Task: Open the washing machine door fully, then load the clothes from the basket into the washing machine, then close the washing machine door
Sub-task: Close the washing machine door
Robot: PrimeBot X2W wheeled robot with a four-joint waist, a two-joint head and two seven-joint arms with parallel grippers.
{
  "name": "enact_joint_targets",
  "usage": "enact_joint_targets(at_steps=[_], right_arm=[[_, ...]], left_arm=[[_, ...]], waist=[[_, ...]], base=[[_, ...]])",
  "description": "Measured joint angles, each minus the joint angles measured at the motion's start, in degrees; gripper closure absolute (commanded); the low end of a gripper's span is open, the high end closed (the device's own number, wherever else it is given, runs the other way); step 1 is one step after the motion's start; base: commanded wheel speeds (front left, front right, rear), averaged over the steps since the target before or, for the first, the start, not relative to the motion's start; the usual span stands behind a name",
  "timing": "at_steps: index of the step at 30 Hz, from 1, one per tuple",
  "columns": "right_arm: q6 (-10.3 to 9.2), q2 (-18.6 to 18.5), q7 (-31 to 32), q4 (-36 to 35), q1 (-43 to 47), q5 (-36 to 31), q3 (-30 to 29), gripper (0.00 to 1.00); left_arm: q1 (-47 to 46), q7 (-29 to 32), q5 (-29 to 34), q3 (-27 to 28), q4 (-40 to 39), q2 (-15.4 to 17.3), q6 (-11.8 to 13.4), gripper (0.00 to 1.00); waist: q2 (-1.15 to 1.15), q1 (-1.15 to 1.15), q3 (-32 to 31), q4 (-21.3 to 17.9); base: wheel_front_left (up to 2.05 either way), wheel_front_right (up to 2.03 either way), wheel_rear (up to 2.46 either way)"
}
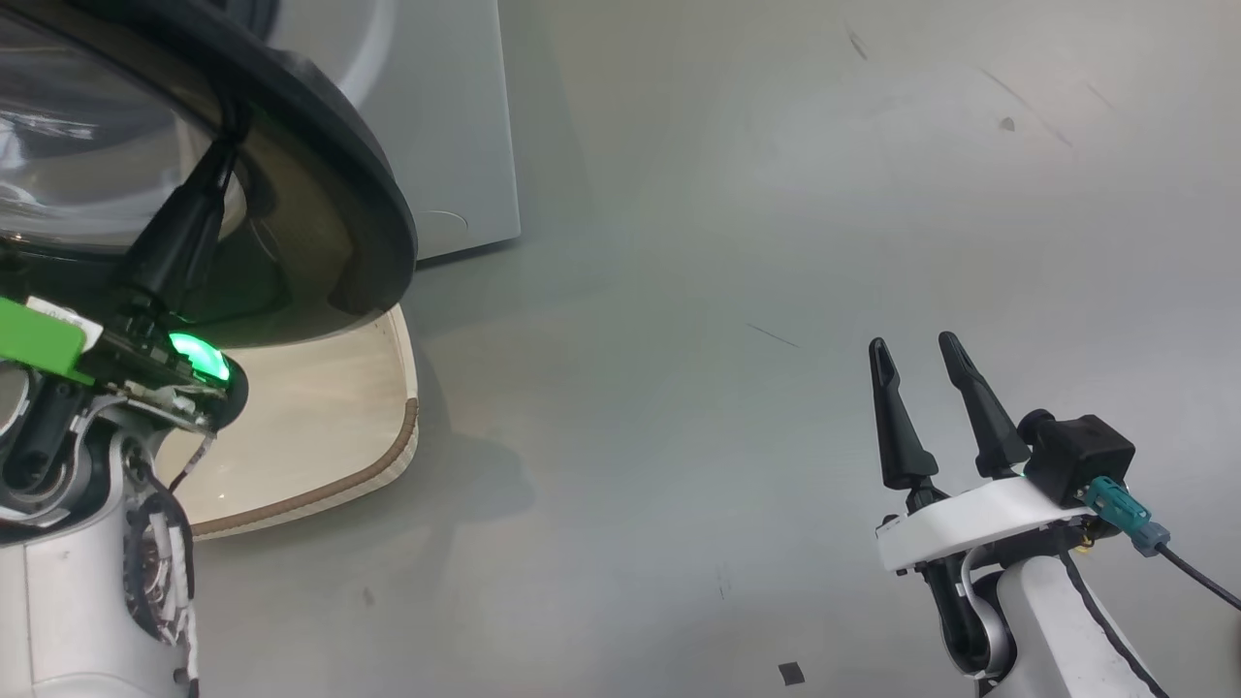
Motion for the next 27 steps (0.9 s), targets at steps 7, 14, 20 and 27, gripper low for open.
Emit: enact_joint_targets(at_steps=[7, 14, 20, 27], right_arm=[[0.00, 0.12, -0.01, -0.63, -1.08, 0.01, 0.04, 0.00], [0.00, 0.33, -0.01, -0.66, -1.28, 0.12, -0.47, 0.00], [0.00, 0.42, -0.01, -0.68, -1.57, 0.43, -1.02, 0.00], [0.00, 0.44, -0.01, -0.55, -1.96, 0.43, -2.12, 0.00]], left_arm=[[-5.08, -5.89, 1.11, 0.24, 2.40, -0.09, -0.10, 1.00], [-8.48, -9.75, 2.45, 0.10, 5.45, -0.10, -0.35, 1.00], [-9.98, -11.76, 2.93, 0.32, 7.95, -0.20, -0.49, 1.00], [-10.15, -12.51, 2.89, 0.31, 10.11, -0.21, -0.51, 1.00]], waist=[[0.00, 0.00, 2.11, -1.97], [0.00, 0.00, 3.57, -3.72], [0.00, 0.00, 3.81, -4.18], [0.00, 0.00, 2.00, -3.76]], base=[[0.00, 0.00, 0.00], [0.00, 0.00, 0.00], [0.00, 0.00, 0.00], [0.00, 0.00, 0.00]])
